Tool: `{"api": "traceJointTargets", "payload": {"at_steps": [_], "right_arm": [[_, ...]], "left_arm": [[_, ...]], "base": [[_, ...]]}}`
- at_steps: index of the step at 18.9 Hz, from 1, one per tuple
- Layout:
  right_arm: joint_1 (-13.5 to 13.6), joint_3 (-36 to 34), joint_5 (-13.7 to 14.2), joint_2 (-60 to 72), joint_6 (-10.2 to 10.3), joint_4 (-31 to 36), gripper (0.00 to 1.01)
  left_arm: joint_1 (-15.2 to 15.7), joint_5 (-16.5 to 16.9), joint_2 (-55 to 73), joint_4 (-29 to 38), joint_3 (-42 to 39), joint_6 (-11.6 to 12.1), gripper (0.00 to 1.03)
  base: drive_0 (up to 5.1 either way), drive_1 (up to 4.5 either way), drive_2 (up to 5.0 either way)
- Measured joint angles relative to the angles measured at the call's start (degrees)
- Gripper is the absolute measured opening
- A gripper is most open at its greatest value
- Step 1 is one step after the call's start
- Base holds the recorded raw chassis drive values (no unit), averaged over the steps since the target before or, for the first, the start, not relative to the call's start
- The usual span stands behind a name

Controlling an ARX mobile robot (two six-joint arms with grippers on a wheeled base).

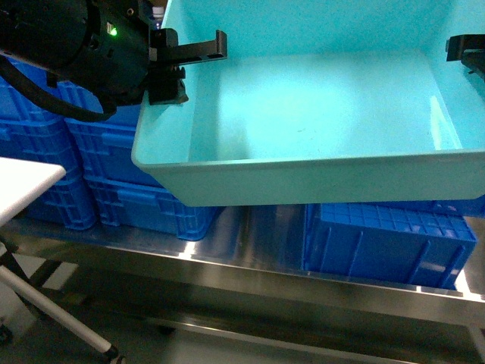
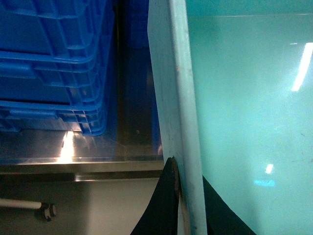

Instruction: Stack blue boxes stably on right

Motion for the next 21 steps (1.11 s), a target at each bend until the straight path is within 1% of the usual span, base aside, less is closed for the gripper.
{"api": "traceJointTargets", "payload": {"at_steps": [9,16,17,21], "right_arm": [[-0.11,-0.07,0.02,-0.07,0.02,-0.02,0.07],[-0.35,-0.09,-0.04,-0.09,0.00,0.02,0.07],[0.00,-0.09,-0.02,-0.09,0.00,0.02,0.07],[-0.02,-0.09,-0.02,-0.09,0.00,0.07,0.07]], "left_arm": [[-0.17,0.00,-0.11,0.07,-0.11,0.00,0.02],[-0.31,-0.24,-0.11,0.09,-0.13,-0.02,0.02],[-0.15,-0.20,-0.11,0.00,-0.13,0.00,0.02],[-0.09,-0.13,-0.15,0.00,-0.15,0.02,0.02]], "base": [[4.7,-3.68,-0.8],[0.0,0.15,-0.1],[0.0,4.08,-4.1],[-0.2,3.94,-4.3]]}}
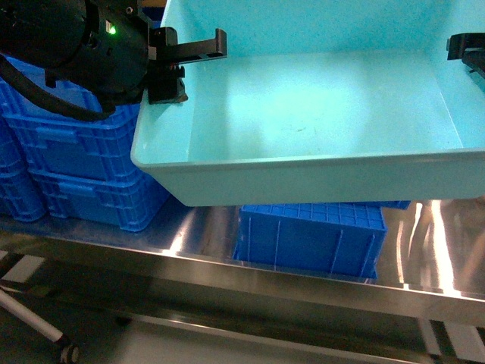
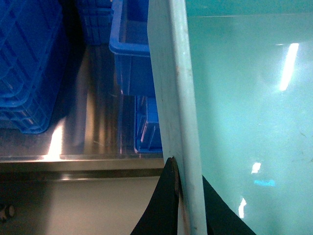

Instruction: Stack blue boxes stably on right

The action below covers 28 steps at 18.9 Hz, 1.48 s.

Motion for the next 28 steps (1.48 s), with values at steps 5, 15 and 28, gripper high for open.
{"api": "traceJointTargets", "payload": {"at_steps": [5,15,28], "right_arm": [[0.00,0.00,0.00,-0.04,0.00,0.17,0.07],[0.37,0.26,0.00,-0.24,-0.02,0.42,0.07],[-0.02,0.00,0.00,-0.37,-0.02,0.00,0.07]], "left_arm": [[0.02,-0.02,-0.09,0.11,0.00,0.00,0.02],[0.39,0.22,-0.35,0.50,-0.04,0.07,0.02],[-0.02,0.02,-0.39,0.04,-0.09,0.04,0.02]], "base": [[0.0,4.07,-4.1],[-0.7,2.57,-4.0],[1.7,1.40,-2.8]]}}
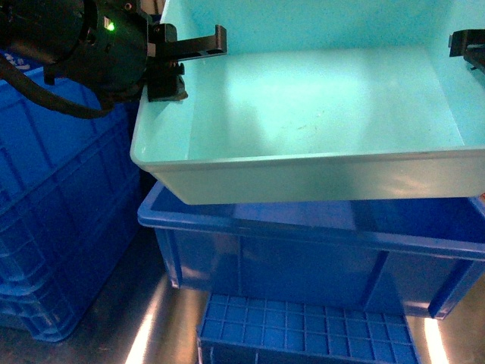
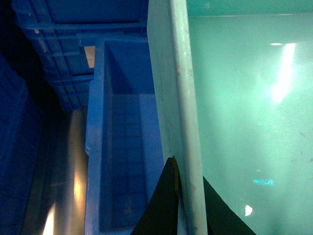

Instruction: Stack blue boxes stably on right

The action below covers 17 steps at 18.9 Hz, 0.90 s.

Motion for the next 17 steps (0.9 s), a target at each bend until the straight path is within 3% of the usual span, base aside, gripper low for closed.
{"api": "traceJointTargets", "payload": {"at_steps": [4,17], "right_arm": [[0.00,0.00,0.00,0.02,0.00,-0.04,0.07],[0.00,0.00,0.00,0.07,0.00,-0.02,0.07]], "left_arm": [[0.00,-0.02,0.00,-0.07,0.00,0.00,0.02],[0.04,0.07,0.09,0.00,0.02,-0.02,0.02]], "base": [[2.1,2.70,-4.4],[0.0,0.00,0.0]]}}
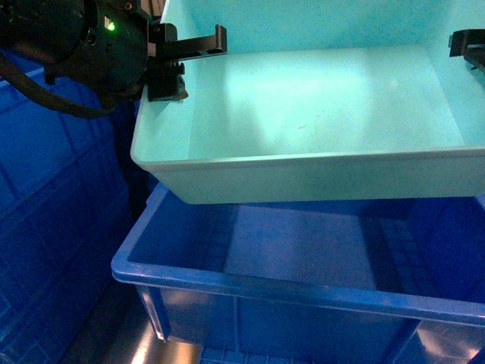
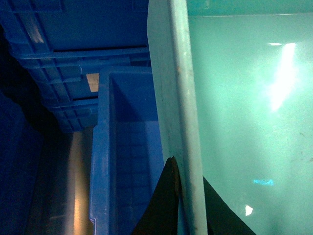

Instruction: Stack blue boxes stably on right

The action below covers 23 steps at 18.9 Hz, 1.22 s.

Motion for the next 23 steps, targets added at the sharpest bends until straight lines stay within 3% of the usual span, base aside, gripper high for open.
{"api": "traceJointTargets", "payload": {"at_steps": [15,23], "right_arm": [[-0.09,0.11,-0.04,0.61,-0.07,-0.07,0.07],[-0.50,4.00,-1.33,10.34,1.62,-7.98,0.07]], "left_arm": [[0.02,0.44,0.39,-1.03,0.37,0.02,0.02],[2.23,6.54,12.04,-9.77,8.31,2.08,0.02]], "base": [[0.0,0.52,-0.5],[0.0,0.00,0.0]]}}
